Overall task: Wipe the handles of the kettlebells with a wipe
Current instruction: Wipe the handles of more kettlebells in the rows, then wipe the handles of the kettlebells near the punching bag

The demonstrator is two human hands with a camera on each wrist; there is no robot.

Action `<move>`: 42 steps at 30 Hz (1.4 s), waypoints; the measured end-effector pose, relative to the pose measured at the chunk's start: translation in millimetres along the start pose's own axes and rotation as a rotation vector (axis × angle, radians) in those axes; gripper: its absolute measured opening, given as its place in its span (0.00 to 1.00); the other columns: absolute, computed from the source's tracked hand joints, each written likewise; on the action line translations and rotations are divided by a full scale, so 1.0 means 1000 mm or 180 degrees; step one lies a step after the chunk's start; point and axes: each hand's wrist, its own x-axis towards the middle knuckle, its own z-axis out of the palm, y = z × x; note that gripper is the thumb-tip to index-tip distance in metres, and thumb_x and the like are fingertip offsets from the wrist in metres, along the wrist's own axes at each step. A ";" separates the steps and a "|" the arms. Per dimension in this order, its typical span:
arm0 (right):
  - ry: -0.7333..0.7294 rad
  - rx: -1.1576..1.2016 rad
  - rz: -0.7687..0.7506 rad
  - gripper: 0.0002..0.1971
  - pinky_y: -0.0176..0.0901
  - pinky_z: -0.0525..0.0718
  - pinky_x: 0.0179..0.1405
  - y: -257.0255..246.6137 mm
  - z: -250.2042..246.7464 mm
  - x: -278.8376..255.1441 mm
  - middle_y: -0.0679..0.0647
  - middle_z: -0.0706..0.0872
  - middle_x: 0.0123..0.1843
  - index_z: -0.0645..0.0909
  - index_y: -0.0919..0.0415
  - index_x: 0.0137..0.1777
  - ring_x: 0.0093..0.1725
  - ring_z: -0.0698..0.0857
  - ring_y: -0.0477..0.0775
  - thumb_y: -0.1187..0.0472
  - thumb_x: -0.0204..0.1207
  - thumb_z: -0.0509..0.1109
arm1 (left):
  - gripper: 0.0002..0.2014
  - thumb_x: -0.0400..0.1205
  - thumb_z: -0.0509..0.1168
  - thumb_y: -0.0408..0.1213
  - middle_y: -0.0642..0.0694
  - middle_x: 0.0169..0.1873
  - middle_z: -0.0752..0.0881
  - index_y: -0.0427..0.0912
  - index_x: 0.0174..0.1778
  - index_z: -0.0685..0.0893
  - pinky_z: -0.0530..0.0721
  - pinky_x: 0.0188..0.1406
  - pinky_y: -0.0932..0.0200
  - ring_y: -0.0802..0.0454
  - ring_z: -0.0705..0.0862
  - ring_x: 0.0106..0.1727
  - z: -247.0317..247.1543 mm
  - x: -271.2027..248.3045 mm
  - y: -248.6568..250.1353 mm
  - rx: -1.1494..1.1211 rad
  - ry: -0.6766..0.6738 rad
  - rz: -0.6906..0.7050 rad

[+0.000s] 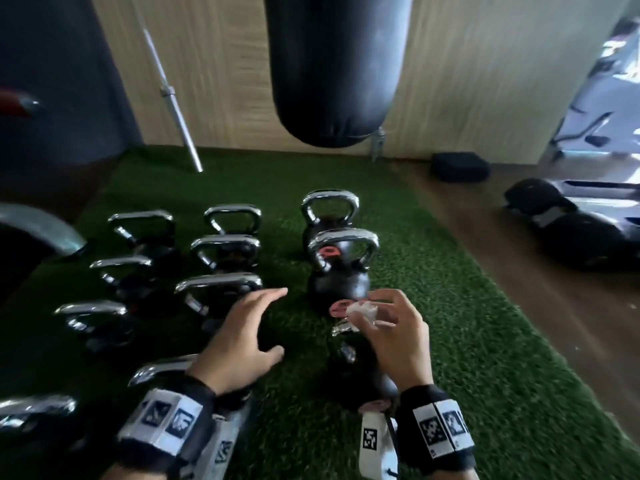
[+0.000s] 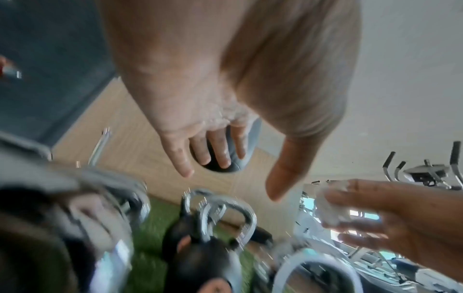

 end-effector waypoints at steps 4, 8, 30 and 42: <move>0.0873 0.0259 0.0254 0.18 0.46 0.89 0.39 0.012 -0.031 0.005 0.47 0.93 0.41 0.81 0.49 0.46 0.39 0.93 0.53 0.58 0.66 0.88 | 0.48 0.66 0.79 0.46 0.49 0.80 0.72 0.52 0.84 0.66 0.74 0.77 0.50 0.51 0.71 0.80 0.088 0.001 0.017 -0.1232 0.0062 -0.1392; 0.1082 0.0301 0.0280 0.12 0.45 0.90 0.39 0.018 -0.044 0.007 0.47 0.93 0.41 0.86 0.51 0.43 0.38 0.93 0.51 0.57 0.68 0.87 | 0.50 0.73 0.83 0.43 0.39 0.84 0.68 0.43 0.87 0.61 0.72 0.80 0.47 0.42 0.70 0.82 0.156 0.007 0.017 -0.1848 -0.0019 -0.2370; 0.0514 -0.1292 -0.0855 0.08 0.40 0.87 0.42 0.053 -0.017 0.015 0.48 0.87 0.52 0.92 0.53 0.56 0.40 0.85 0.46 0.64 0.80 0.77 | 0.29 0.72 0.75 0.65 0.39 0.48 0.91 0.40 0.51 0.88 0.84 0.56 0.50 0.36 0.89 0.52 0.274 0.076 0.025 -0.2296 0.1982 -0.3547; 0.0983 -0.1178 -0.0556 0.04 0.14 0.75 0.43 0.073 -0.039 0.022 0.51 0.86 0.49 0.93 0.61 0.51 0.40 0.82 0.36 0.64 0.79 0.79 | 0.32 0.72 0.75 0.66 0.38 0.49 0.91 0.38 0.53 0.87 0.86 0.59 0.46 0.36 0.89 0.53 0.277 0.073 0.021 -0.2181 0.1980 -0.3434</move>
